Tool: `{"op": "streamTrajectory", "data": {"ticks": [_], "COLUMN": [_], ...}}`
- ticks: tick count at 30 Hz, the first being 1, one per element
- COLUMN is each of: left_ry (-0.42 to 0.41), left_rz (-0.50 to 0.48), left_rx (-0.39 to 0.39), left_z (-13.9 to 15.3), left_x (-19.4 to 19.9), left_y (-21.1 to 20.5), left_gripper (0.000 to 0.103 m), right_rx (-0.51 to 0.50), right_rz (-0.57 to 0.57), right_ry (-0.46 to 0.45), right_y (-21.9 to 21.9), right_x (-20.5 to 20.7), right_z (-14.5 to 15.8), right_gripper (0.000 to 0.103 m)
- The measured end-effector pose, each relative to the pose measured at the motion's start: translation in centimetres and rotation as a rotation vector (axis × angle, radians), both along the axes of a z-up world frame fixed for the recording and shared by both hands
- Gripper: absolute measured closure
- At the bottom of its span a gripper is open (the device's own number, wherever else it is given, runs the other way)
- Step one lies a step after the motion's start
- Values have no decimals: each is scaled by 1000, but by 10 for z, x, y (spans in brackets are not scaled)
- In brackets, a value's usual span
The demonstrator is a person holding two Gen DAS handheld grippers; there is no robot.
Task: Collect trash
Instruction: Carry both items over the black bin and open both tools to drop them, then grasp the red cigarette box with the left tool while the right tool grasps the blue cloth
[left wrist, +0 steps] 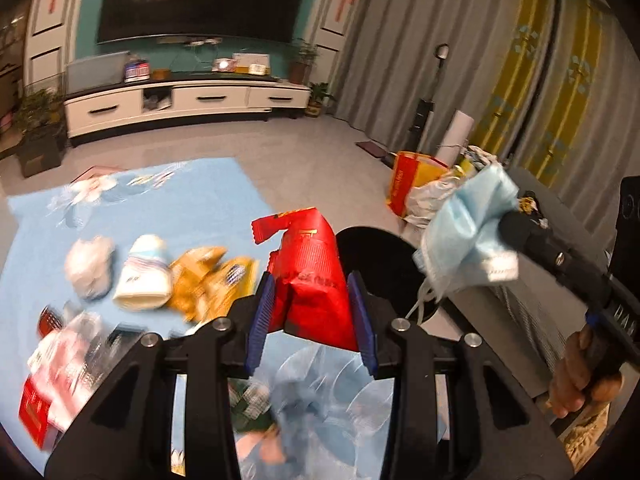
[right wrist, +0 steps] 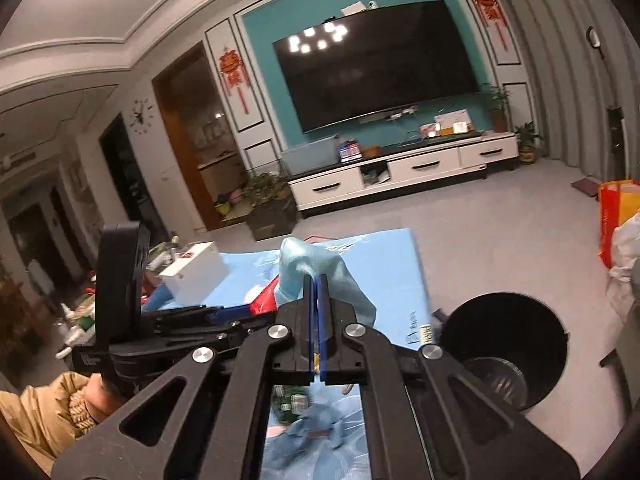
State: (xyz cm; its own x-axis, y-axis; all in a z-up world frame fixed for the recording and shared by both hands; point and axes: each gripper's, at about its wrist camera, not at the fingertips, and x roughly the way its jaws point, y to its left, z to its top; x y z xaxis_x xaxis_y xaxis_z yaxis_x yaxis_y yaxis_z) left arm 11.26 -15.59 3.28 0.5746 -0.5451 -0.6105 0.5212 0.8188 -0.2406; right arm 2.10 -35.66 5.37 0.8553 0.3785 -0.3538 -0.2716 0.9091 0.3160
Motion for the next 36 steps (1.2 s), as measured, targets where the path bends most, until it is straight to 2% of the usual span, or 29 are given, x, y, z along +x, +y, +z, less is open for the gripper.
{"op": "streamTrajectory", "data": {"ticks": [6, 10, 12, 13, 14, 15, 16, 17, 18, 19, 22, 26, 29, 30, 36], "left_ry": [49, 110, 137, 149, 155, 157, 169, 183, 191, 208, 214, 148, 122, 118, 84], "left_rz": [-171, -238, -255, -261, -263, -255, -254, -246, -239, -233, -209, -164, -76, -21, 190], "left_rx": [-1, 26, 58, 75, 99, 123, 139, 159, 166, 167, 158, 146, 118, 115, 117], "left_z": [-9, -37, -55, -65, -74, -83, -92, -100, -103, -107, -100, -67, -42, -35, -27], "left_x": [39, 65, 76, 81, 85, 89, 94, 99, 104, 108, 108, 89, 70, 61, 3], "left_y": [-83, -141, -166, -176, -185, -193, -197, -202, -201, -200, -179, -121, -55, -28, 89], "left_gripper": [64, 63, 60, 53, 43, 41, 35, 34, 34, 32, 28, 11, 7, 6, 6], "right_rx": [-32, -41, -46, -48, -50, -39, -24, -8, 4, 22, 61, 82, 107, 120, 142], "right_rz": [-182, -270, -299, -310, -326, -336, -342, -349, -358, -376, -396, -351, -294, -266, -142], "right_ry": [50, 122, 172, 189, 218, 248, 269, 283, 296, 314, 340, 326, 324, 333, 384], "right_y": [-60, -95, -112, -116, -122, -130, -138, -142, -141, -145, -142, -122, -103, -92, -35], "right_x": [19, 35, 45, 48, 54, 60, 65, 67, 70, 73, 70, 48, 28, 20, 4], "right_z": [-26, -54, -74, -80, -89, -100, -109, -114, -118, -124, -131, -127, -127, -129, -134], "right_gripper": [101, 101, 100, 100, 94, 83, 77, 64, 56, 56, 56, 46, 44, 44, 43]}}
